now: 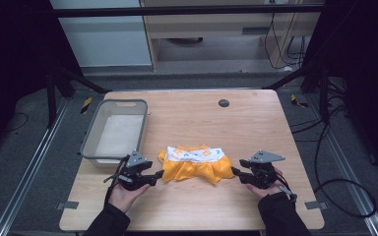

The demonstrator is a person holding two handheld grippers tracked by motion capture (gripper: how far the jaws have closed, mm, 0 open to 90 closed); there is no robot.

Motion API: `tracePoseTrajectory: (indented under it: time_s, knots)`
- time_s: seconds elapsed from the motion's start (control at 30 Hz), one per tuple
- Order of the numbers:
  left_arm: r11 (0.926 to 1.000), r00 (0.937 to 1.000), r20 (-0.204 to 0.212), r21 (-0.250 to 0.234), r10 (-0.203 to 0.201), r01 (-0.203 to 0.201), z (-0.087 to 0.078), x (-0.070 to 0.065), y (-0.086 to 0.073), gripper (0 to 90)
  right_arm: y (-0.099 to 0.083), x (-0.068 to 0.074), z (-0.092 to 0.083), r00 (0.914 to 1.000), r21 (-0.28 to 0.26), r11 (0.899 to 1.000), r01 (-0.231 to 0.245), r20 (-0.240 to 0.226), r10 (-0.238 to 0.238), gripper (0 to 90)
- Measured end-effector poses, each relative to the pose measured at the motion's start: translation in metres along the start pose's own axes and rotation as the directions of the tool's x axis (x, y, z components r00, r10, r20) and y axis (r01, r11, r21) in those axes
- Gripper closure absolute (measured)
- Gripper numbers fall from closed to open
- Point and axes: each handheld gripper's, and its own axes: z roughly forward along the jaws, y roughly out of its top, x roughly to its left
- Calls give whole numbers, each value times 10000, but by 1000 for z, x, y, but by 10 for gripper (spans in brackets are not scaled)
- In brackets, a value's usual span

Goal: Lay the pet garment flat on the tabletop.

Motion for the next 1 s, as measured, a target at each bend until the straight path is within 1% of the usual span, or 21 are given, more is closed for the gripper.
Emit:
tracePoseTrajectory:
  time_s: [0.03,0.07,0.1,0.13,0.17,0.23,0.33,0.4,0.43,0.5,0.57,0.63,0.67,0.7,0.77,0.8,0.83,0.87,0.9,0.97,1.0]
  knots:
    - [9996,9999,-15,248,114,-113,3,0,0,410,-3,0,3,10000,185,9998,-44,8,44,521]
    - [9995,9999,25,293,108,-109,6,-1,0,414,-5,0,8,9999,324,9994,73,108,-76,516]
    - [9995,9999,25,293,108,-109,6,-1,0,419,-5,0,8,9999,324,9994,73,108,-76,516]
    - [9994,9998,150,316,113,-117,7,-2,0,419,-6,0,9,9999,391,9992,35,107,-40,516]
    - [9992,9997,140,338,219,-224,10,-4,0,432,-6,-1,16,10000,410,9991,-58,84,54,516]
    - [9985,9994,207,470,263,-272,13,-6,0,439,-7,-2,22,9999,547,9984,-125,-8,126,518]
    - [9971,9988,380,689,297,-322,18,-9,-1,509,-7,0,30,9997,725,9973,-101,-200,115,537]
    - [9962,9983,475,778,352,-388,21,-10,0,581,-6,1,33,9996,760,9971,-54,-275,75,577]
    - [9957,9977,536,806,405,-448,23,-10,-1,653,-6,1,34,9996,789,9969,5,-275,17,624]
    - [9957,9973,713,891,196,-260,26,-10,-1,734,-6,2,34,9997,821,9965,132,-234,-113,697]
    - [9953,9965,827,947,119,-198,26,-9,-1,815,-7,2,34,9995,904,9958,111,-309,-84,782]
    - [9961,9953,966,888,-75,-11,24,-7,0,835,-6,2,33,9988,974,9952,92,-489,-45,858]
    - [9960,9951,984,897,-54,-34,23,-6,0,840,-6,2,32,9979,979,9952,55,-647,8,865]
    - [9960,9951,984,897,-54,-34,23,-6,0,844,-6,2,32,9979,979,9952,55,-647,8,865]
    - [9970,9948,1006,777,-131,53,18,-5,2,847,-5,3,29,9972,988,9951,57,-742,17,871]
    - [9985,9932,1131,504,-279,223,10,-4,4,849,-2,3,24,9963,881,9961,18,-854,57,872]
    - [9985,9932,1131,504,-279,223,10,-4,4,849,-2,3,24,9963,881,9961,18,-854,57,872]
    - [9994,9923,1204,206,-303,280,-2,-3,7,849,1,4,14,9943,717,9974,-86,-1051,161,871]
    - [9994,9923,1204,206,-303,280,-2,-3,7,849,1,4,14,9943,717,9974,-86,-1051,161,871]
    - [9996,9895,1422,-96,-249,265,-20,-3,9,849,3,5,2,9926,441,9990,-83,-1209,136,871]
    - [9990,9856,1663,-286,-302,354,-34,-3,9,849,5,9,-12,9889,185,9998,-13,-1488,41,871]
